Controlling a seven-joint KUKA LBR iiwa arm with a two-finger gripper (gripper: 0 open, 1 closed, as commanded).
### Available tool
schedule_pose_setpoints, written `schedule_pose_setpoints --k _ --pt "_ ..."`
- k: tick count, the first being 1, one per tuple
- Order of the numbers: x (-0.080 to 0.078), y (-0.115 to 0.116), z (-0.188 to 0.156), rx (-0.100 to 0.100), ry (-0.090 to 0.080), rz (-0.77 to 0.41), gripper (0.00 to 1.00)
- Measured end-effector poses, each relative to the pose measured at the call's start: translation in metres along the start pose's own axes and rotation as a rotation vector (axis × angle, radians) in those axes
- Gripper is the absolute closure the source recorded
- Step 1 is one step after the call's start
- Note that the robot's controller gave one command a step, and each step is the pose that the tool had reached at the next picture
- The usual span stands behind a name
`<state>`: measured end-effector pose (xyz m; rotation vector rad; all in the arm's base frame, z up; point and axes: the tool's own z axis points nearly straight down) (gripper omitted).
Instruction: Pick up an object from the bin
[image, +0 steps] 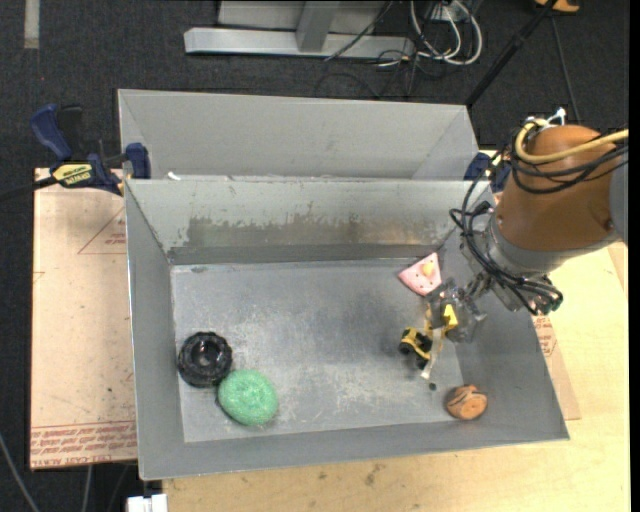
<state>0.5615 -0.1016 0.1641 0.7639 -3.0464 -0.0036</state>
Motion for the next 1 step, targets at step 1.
schedule_pose_setpoints --k 1 --pt "-0.0067 -0.0211 0.0159 0.012 -0.014 -0.011 1.00"
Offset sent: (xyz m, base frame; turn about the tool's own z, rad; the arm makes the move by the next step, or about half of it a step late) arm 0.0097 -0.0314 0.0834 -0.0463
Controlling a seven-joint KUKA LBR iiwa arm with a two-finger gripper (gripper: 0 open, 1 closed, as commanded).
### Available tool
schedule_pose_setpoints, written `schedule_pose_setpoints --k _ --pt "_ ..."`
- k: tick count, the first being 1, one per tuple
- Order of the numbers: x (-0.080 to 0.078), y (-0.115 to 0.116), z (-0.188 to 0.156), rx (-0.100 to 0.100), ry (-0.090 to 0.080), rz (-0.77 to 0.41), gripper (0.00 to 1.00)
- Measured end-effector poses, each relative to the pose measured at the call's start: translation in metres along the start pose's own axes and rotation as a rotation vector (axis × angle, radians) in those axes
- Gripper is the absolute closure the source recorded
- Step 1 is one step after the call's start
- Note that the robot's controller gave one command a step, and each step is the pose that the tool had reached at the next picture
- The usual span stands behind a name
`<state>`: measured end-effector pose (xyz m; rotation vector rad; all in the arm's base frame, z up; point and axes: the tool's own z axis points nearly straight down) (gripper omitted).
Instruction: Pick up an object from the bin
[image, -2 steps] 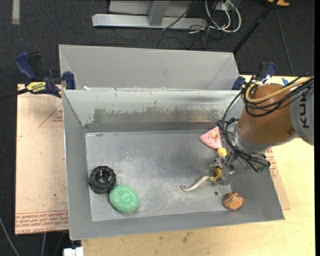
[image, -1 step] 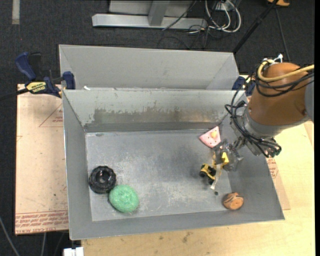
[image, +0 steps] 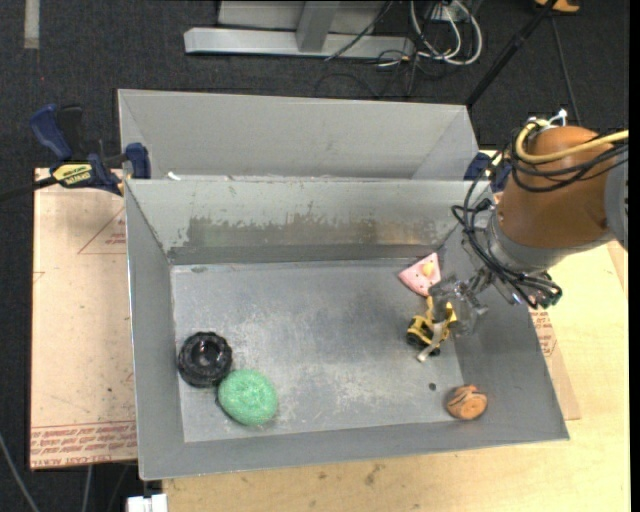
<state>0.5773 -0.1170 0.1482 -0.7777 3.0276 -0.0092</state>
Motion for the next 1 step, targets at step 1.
schedule_pose_setpoints --k 1 --pt "0.0082 -0.0020 -0.0197 -0.016 0.018 -0.015 1.00"
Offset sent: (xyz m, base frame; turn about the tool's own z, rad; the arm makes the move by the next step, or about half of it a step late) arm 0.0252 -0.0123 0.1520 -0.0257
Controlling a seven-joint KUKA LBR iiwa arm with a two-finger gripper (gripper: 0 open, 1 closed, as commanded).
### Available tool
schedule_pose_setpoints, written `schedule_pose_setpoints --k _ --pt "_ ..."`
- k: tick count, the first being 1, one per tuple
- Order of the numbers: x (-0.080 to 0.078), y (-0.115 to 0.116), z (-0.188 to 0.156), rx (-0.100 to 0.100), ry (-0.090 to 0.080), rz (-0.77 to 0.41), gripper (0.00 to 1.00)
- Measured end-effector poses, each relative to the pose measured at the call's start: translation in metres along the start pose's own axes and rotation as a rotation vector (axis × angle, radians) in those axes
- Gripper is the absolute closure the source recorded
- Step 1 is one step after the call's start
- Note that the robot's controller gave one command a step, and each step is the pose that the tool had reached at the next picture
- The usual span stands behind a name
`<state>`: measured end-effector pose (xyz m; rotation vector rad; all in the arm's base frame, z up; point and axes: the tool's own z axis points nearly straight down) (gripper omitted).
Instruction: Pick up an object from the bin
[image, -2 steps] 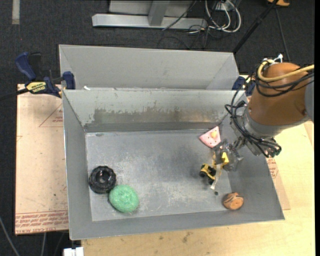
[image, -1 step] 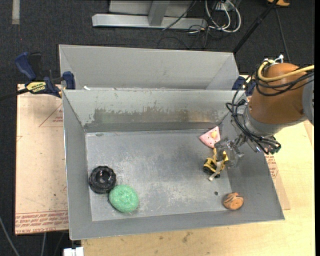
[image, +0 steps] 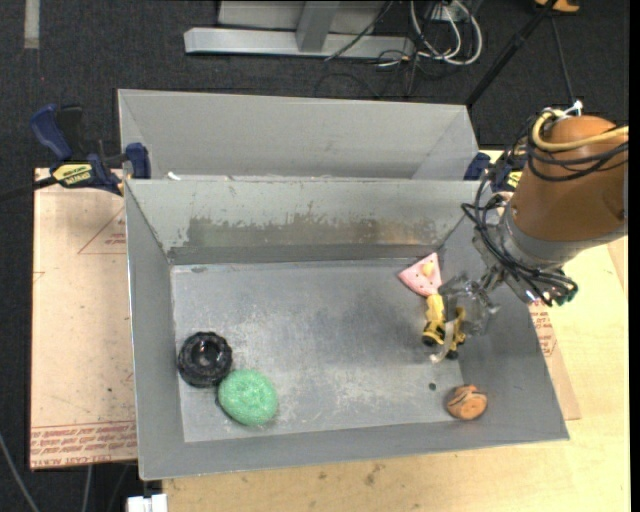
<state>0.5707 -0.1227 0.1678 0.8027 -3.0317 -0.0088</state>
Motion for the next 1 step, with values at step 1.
schedule_pose_setpoints --k 1 --pt "-0.0127 -0.0106 -0.0711 0.007 -0.006 -0.004 1.00"
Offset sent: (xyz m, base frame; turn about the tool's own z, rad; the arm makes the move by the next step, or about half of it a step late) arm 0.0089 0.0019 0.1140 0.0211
